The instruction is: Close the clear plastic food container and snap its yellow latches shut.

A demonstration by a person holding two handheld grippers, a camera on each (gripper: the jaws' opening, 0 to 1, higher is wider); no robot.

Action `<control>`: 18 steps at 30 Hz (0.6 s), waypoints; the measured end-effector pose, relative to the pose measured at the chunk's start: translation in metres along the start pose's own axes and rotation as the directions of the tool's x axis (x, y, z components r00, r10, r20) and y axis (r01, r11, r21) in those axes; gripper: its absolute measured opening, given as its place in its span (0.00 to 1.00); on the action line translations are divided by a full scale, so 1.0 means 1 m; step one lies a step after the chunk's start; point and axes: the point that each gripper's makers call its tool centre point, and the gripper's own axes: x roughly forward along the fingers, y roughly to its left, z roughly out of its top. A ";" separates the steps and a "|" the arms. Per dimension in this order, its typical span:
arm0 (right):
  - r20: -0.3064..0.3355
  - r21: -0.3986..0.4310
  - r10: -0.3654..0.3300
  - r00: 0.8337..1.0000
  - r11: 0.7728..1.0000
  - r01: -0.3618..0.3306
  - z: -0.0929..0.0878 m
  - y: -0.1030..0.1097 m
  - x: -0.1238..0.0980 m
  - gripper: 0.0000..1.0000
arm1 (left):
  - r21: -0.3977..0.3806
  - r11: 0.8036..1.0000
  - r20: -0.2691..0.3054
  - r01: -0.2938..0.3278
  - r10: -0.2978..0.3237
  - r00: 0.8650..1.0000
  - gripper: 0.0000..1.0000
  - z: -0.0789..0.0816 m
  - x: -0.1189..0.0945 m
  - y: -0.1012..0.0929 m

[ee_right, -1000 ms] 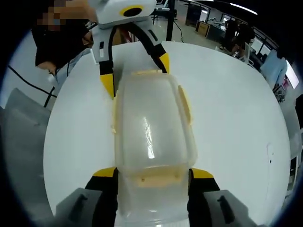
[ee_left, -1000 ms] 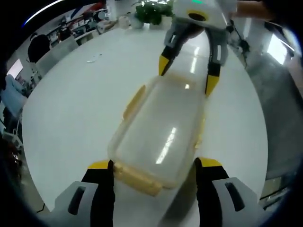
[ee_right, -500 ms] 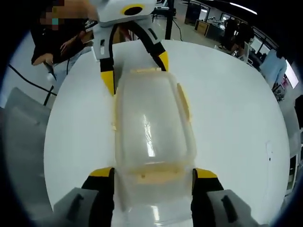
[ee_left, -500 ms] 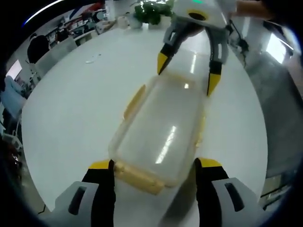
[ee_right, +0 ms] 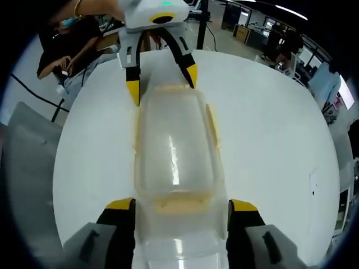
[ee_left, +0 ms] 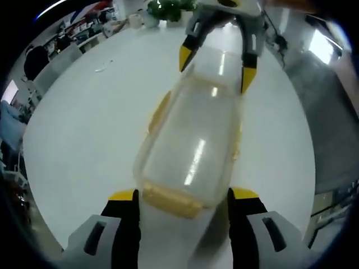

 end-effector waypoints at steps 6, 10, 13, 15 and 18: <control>-0.056 -0.060 0.038 0.998 0.997 -0.042 -0.001 0.002 0.007 0.65 | 0.023 1.000 -0.024 0.010 -0.009 1.000 0.58 0.001 0.000 -0.001; -0.094 -0.073 0.052 0.994 0.996 -0.059 -0.005 0.001 0.014 0.65 | 0.026 1.000 -0.031 0.010 -0.009 0.999 0.58 0.001 -0.001 -0.002; -0.111 -0.084 0.063 0.992 0.994 -0.072 -0.003 0.002 0.015 0.64 | 0.028 1.000 -0.031 0.011 -0.010 0.999 0.57 0.001 -0.001 -0.003; -0.113 -0.088 0.065 0.992 0.993 -0.075 -0.001 0.001 0.015 0.63 | 0.027 1.000 -0.032 0.010 -0.009 0.999 0.57 0.002 -0.001 -0.002; -0.122 -0.083 0.062 0.991 0.994 -0.072 -0.002 -0.001 0.014 0.62 | 0.029 1.000 -0.037 0.009 -0.008 0.999 0.57 0.002 -0.002 -0.003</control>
